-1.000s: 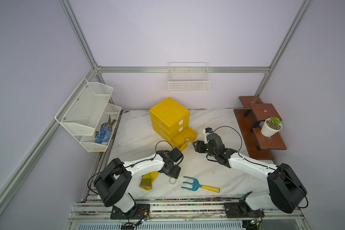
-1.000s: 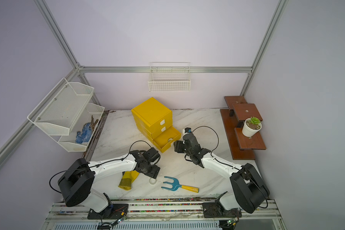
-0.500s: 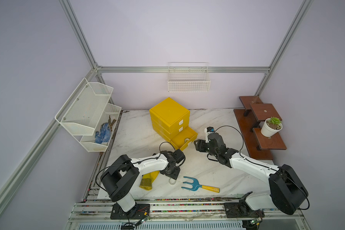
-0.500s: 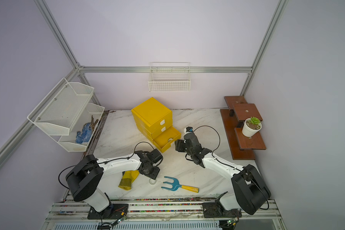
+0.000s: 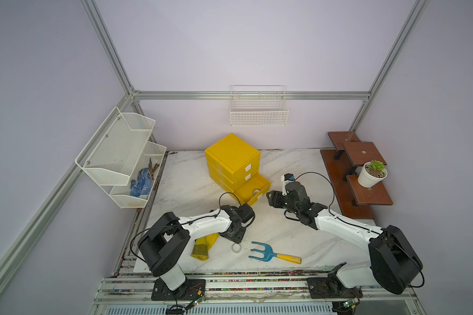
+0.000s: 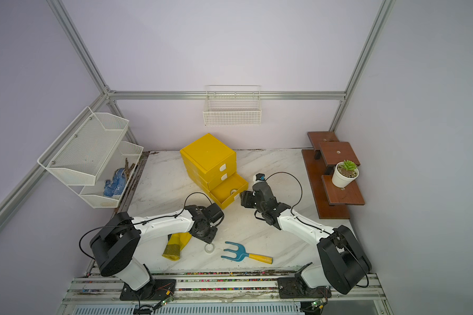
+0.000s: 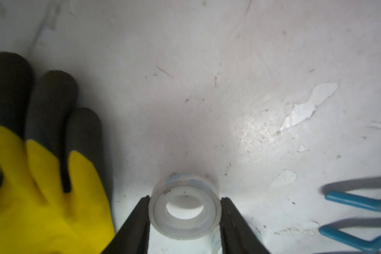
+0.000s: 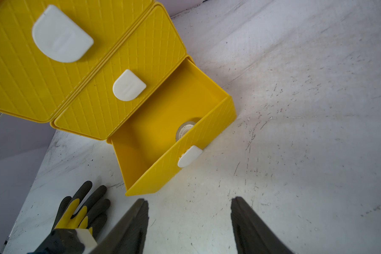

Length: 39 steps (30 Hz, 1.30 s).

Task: Place the transparent tape into the drawer according to color
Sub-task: Pick up the tape at the center of the board, then place the tape in the drawer.

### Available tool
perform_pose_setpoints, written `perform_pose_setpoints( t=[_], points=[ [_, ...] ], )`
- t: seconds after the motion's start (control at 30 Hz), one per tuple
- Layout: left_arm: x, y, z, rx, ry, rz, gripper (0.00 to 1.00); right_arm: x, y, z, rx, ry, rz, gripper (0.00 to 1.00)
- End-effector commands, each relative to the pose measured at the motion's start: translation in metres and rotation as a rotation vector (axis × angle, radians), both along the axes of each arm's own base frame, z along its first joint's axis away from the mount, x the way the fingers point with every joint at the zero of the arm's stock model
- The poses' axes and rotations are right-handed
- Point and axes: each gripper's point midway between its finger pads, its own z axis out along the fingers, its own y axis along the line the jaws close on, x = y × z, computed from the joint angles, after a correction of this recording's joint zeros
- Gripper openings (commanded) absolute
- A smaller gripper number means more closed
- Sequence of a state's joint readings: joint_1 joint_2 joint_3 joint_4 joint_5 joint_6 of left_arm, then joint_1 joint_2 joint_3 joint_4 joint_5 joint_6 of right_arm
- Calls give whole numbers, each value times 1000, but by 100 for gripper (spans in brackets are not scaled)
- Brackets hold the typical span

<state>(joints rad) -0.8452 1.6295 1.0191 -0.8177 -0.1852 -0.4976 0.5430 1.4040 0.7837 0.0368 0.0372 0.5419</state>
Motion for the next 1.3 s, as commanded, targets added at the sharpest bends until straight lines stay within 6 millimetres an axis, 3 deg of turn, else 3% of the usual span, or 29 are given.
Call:
perform_pose_setpoints(
  t=[0.0,0.23,0.33,0.47,0.9,1.27],
  points=[
    [24,-4,51,-34,-141,18,47,2,-8,8,8,-22,-37,65],
    [63,-10,126,-90,-360,40,47,0,-16,8,12,-28,-66,65],
    [86,-16,149,-112,-466,66,48,-1,-17,6,13,-23,-71,65],
    [112,-31,164,-153,-574,90,48,-3,-20,5,11,-17,-79,65],
    [157,-71,141,-208,-708,90,48,-3,-25,4,11,-18,-99,65],
    [180,-76,117,-125,-742,125,48,-3,-24,2,18,-15,-93,65]
  ],
)
